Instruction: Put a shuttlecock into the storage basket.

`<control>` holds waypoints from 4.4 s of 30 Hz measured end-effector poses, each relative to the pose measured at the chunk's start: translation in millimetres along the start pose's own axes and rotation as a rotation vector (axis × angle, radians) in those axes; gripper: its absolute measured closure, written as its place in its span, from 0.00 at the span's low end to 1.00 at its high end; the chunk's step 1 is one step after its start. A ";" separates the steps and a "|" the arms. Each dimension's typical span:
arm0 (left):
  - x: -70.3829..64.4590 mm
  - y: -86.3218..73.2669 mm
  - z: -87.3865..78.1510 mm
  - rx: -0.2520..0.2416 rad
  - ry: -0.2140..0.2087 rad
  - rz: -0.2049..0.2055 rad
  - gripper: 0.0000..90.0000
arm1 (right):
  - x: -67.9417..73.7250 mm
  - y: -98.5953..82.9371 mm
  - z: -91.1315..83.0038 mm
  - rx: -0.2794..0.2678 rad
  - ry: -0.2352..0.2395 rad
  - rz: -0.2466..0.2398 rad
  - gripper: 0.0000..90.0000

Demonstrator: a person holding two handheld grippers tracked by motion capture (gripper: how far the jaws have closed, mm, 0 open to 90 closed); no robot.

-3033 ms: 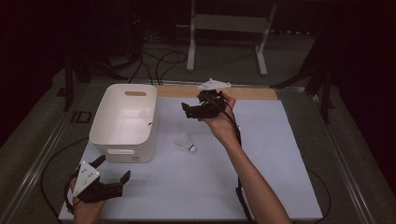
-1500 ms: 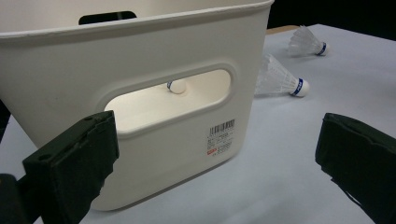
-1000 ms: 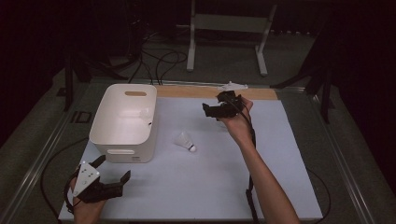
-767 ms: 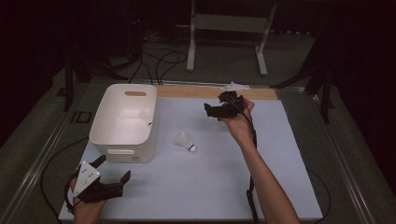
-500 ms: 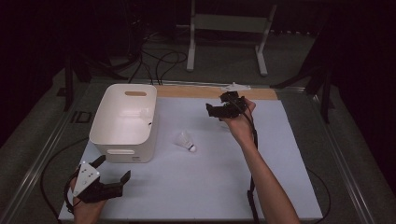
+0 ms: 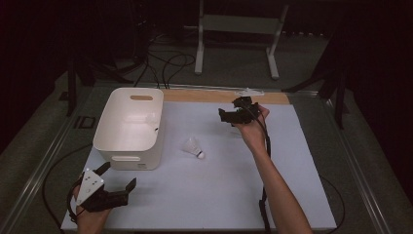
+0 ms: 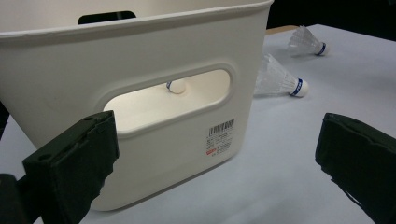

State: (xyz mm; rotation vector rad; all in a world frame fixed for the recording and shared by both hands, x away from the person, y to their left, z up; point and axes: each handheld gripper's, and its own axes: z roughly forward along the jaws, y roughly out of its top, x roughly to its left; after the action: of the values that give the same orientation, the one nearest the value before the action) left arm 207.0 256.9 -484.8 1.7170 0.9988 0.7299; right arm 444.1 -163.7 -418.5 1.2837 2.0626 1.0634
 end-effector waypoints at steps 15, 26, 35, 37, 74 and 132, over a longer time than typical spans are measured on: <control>0.0 0.0 0.1 0.001 0.001 0.001 0.00 | -9.2 -8.8 6.4 0.021 -0.035 0.015 0.11; 0.1 0.0 -0.3 -0.005 0.003 0.000 0.00 | -12.9 -13.2 12.1 0.041 -0.052 0.020 0.11; 0.4 0.0 -0.6 -0.004 0.005 -0.001 0.00 | -15.5 -18.4 20.2 0.061 -0.059 0.031 0.11; 0.3 0.0 -0.5 -0.005 0.004 -0.001 0.00 | -15.6 -19.5 21.8 0.067 -0.062 0.036 0.11; 0.6 0.0 -0.8 -0.007 0.007 -0.001 0.00 | -31.9 -34.0 42.5 0.132 -0.152 0.036 0.18; -1.0 0.6 0.0 -0.003 0.009 0.002 0.00 | -60.9 -66.4 -1.4 0.220 -0.143 0.075 0.94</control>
State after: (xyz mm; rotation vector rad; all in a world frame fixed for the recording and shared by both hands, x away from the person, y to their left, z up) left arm 206.7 255.9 -484.2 1.7140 1.0021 0.7406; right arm 435.4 -235.8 -471.7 1.5083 2.0811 0.7663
